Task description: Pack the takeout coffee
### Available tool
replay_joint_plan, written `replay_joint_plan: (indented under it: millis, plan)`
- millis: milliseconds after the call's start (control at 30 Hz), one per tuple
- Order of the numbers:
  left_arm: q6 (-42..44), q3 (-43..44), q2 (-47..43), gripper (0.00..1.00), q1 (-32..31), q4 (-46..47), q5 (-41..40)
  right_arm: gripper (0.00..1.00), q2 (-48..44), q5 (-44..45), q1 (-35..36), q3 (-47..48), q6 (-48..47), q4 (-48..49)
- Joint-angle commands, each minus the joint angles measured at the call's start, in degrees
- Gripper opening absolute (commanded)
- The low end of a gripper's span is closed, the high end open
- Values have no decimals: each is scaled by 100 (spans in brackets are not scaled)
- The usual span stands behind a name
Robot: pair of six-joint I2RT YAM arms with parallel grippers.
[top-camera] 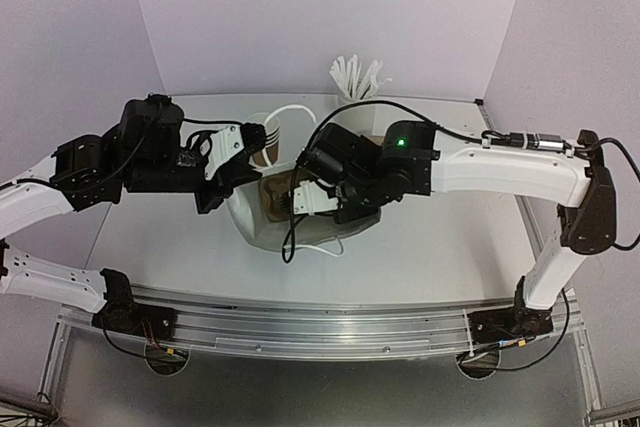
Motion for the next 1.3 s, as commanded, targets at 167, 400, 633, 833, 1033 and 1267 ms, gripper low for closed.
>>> replay_joint_plan:
  millis: [167, 400, 633, 833, 1033, 1267]
  plan:
    - [-645, 602, 121, 0, 243, -648, 635, 34, 585, 78, 104, 810, 0, -497]
    - [-881, 586, 183, 0, 366, -653, 1024, 33, 906, -9, 55, 925, 12, -574]
    - [-962, 572, 268, 0, 619, -718, 1452, 33, 1249, -570, -240, 947, 273, -531]
    - [-1089, 669, 400, 0, 829, -720, 1697, 33, 1365, -790, -330, 977, 304, -512]
    - [-1197, 725, 542, 0, 1014, -723, 1901, 29, 1577, -548, -337, 1148, 165, -337]
    - [-1271, 723, 624, 0, 1136, -769, 2041, 30, 1321, -331, -285, 1095, 29, 208]
